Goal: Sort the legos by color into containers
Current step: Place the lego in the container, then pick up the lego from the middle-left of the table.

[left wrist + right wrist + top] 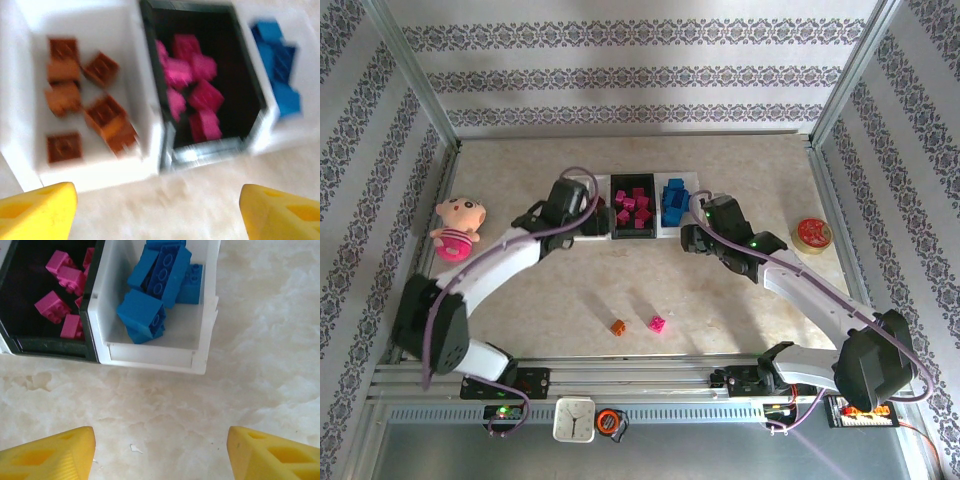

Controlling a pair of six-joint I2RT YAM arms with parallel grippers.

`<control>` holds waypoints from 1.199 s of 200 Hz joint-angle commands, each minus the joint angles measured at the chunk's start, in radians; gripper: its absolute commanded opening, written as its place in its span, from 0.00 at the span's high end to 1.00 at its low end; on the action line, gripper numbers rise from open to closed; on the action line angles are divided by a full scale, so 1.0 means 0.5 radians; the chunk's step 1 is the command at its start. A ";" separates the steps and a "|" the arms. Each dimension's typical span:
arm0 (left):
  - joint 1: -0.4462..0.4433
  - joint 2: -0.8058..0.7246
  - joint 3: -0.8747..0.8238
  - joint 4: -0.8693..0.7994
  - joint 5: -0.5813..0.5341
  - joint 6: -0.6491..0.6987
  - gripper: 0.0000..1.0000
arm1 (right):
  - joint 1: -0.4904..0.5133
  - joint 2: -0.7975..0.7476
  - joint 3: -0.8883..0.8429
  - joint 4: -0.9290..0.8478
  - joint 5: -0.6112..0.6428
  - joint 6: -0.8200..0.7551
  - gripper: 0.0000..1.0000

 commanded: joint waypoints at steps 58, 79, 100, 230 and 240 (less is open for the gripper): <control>-0.721 -0.586 -0.707 -0.308 0.141 -0.334 0.16 | 0.157 0.002 -0.220 0.181 -0.432 -0.003 0.30; -0.883 -0.549 -0.760 -0.256 0.119 -0.396 0.16 | 0.217 0.015 -0.253 0.175 -0.425 -0.007 0.30; -0.980 -0.412 -0.758 -0.167 0.119 -0.412 0.20 | 0.245 0.009 -0.276 0.177 -0.414 0.012 0.30; -1.118 -0.096 -0.619 -0.097 0.005 -0.385 0.81 | 0.257 -0.064 -0.321 0.145 -0.333 0.015 0.30; -1.070 -0.154 -0.624 -0.099 -0.008 -0.385 0.83 | 0.259 -0.067 -0.321 0.143 -0.329 0.015 0.30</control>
